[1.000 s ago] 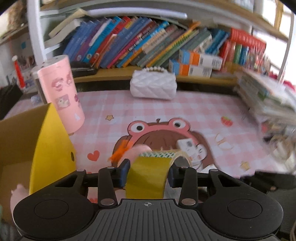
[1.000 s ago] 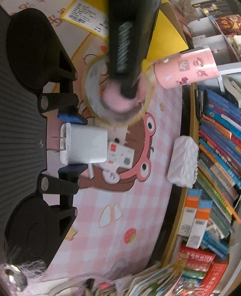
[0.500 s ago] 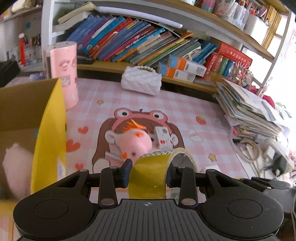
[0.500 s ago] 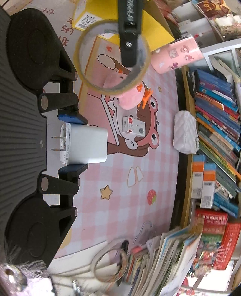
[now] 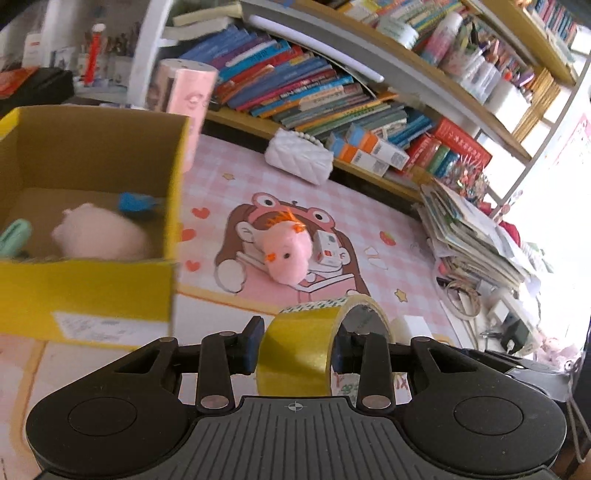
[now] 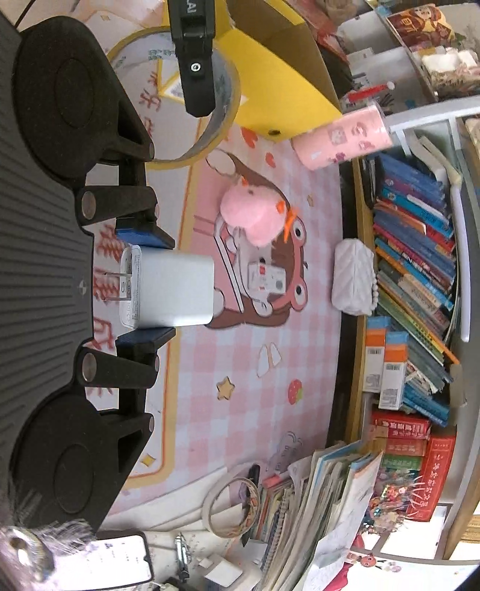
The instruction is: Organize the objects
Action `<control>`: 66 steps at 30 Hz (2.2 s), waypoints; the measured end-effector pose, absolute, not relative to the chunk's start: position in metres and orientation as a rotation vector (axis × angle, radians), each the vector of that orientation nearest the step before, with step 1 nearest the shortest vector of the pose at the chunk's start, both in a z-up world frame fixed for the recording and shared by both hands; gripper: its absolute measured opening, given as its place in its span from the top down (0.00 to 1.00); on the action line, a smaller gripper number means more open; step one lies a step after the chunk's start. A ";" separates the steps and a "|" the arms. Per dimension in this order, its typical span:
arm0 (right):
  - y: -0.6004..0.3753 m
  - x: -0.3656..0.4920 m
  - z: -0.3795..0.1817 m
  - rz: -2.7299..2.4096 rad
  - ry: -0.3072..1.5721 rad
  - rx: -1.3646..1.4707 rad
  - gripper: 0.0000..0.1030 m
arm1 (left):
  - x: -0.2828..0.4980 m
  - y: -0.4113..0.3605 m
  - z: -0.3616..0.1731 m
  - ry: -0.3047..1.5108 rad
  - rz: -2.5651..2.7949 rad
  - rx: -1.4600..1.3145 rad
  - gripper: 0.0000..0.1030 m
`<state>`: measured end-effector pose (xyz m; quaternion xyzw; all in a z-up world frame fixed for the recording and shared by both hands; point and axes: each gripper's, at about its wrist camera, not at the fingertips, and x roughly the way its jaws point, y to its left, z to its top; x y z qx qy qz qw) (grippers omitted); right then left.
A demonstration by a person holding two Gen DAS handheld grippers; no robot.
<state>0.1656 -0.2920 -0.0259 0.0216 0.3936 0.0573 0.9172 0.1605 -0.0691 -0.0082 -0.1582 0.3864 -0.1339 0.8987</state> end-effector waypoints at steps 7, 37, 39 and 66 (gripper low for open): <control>-0.251 0.139 -0.019 0.167 0.805 0.013 0.60 | 0.125 -0.027 -0.007 0.797 -0.232 -0.364 0.67; -0.139 0.044 -0.010 0.278 0.797 -0.041 0.60 | 0.024 0.080 -0.002 0.751 -0.118 -0.426 0.67; -0.133 0.040 -0.010 0.284 0.794 -0.041 0.60 | 0.020 0.086 -0.001 0.746 -0.114 -0.425 0.67; -0.064 0.015 -0.006 0.383 0.768 -0.104 0.60 | -0.014 0.144 0.007 0.675 -0.043 -0.463 0.67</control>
